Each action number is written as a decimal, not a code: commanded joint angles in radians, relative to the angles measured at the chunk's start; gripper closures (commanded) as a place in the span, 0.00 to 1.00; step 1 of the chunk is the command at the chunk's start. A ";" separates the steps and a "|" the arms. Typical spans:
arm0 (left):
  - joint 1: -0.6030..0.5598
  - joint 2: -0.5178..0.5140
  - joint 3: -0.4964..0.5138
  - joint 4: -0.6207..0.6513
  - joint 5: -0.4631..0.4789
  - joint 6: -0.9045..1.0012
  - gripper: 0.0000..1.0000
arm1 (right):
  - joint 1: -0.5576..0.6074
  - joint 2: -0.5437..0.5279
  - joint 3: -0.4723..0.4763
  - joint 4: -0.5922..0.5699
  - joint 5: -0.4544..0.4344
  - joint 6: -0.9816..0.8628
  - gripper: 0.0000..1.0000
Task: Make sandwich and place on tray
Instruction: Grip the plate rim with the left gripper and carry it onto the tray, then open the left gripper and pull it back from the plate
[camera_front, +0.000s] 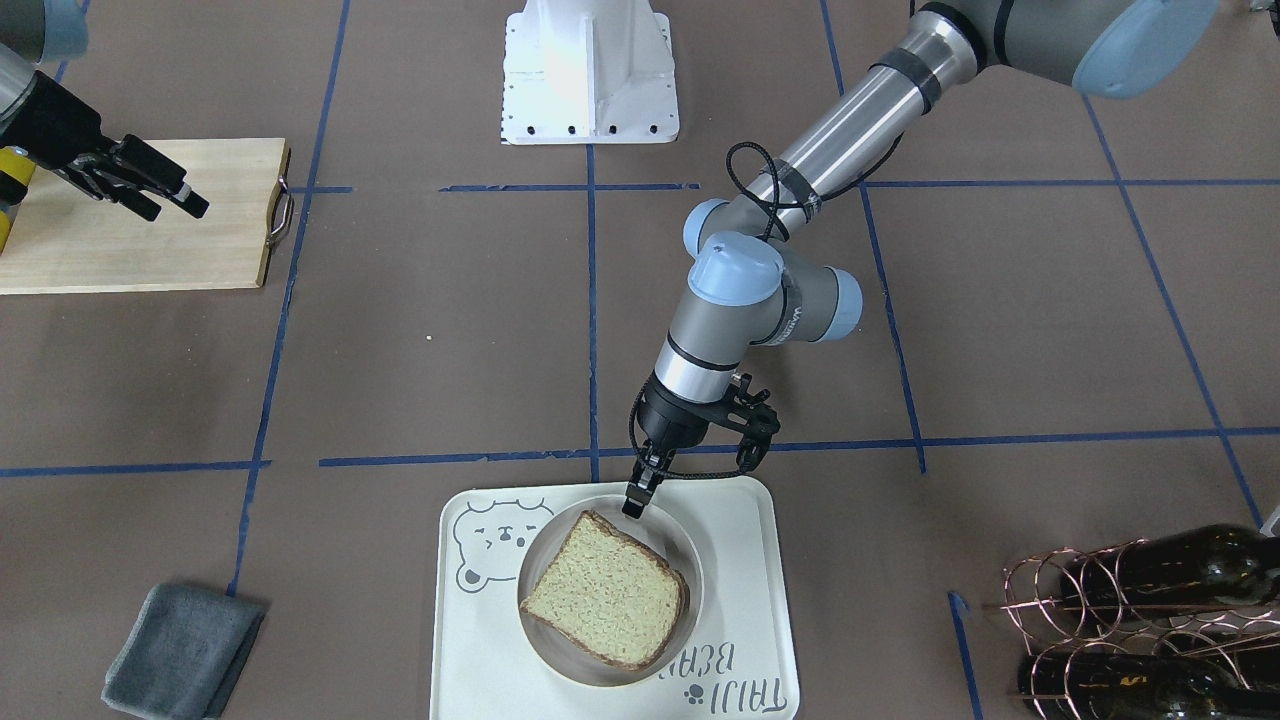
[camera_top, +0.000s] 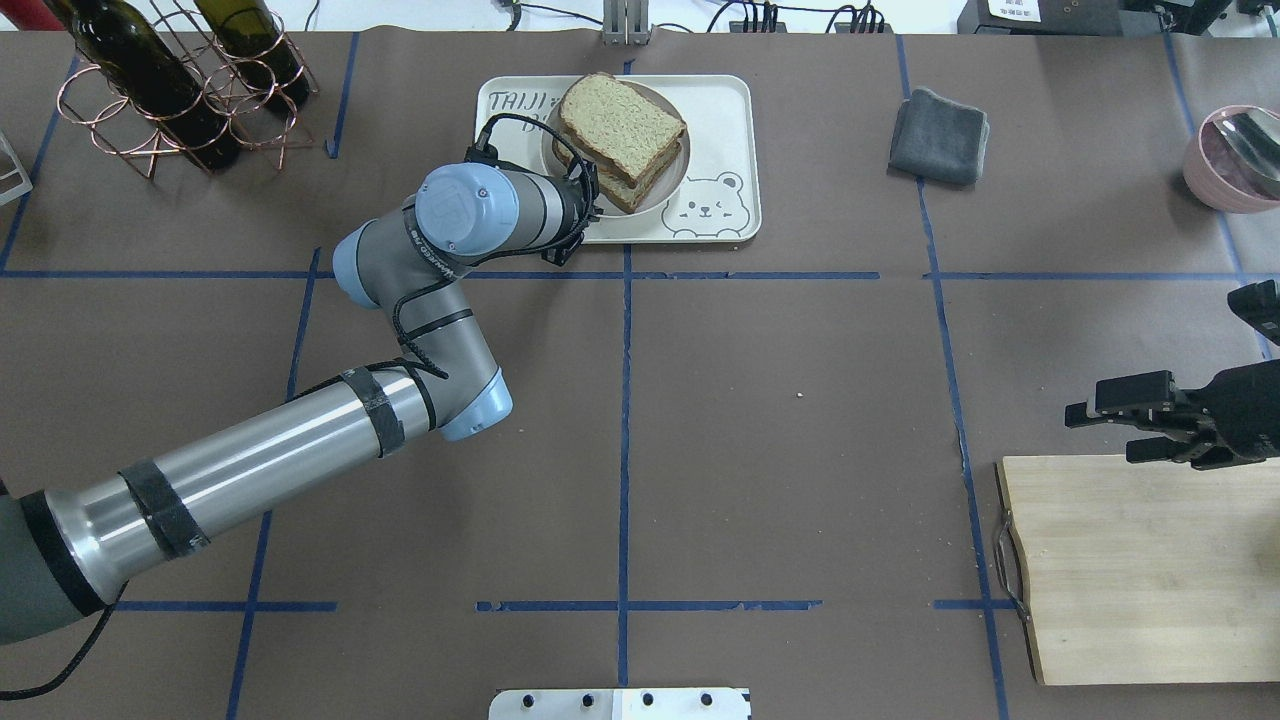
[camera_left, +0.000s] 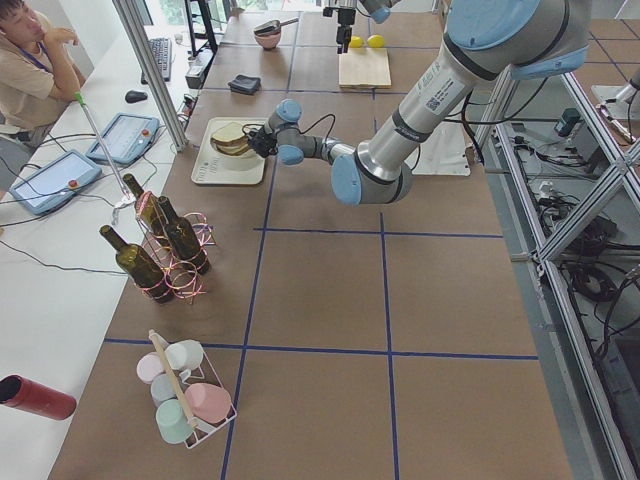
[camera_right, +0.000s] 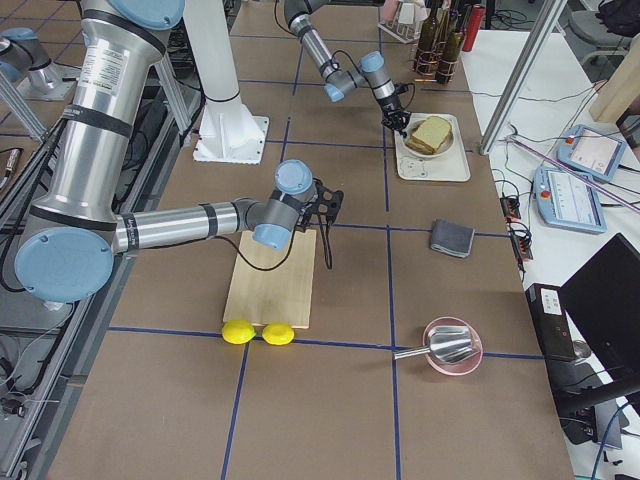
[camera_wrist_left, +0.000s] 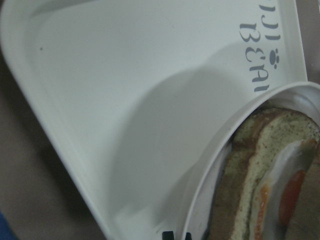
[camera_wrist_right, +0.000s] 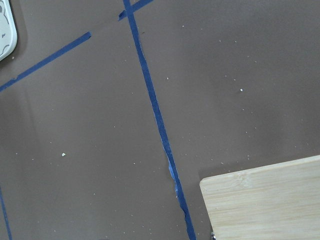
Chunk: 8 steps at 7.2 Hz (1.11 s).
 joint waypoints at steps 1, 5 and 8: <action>-0.001 -0.003 0.012 -0.005 0.002 0.036 0.74 | 0.000 0.001 -0.006 0.000 0.000 -0.002 0.00; -0.034 0.008 -0.071 0.001 -0.002 0.133 0.53 | 0.000 0.009 -0.008 -0.002 0.000 -0.002 0.00; -0.043 0.253 -0.492 0.165 -0.120 0.257 0.56 | 0.046 0.014 -0.014 -0.008 0.035 -0.020 0.00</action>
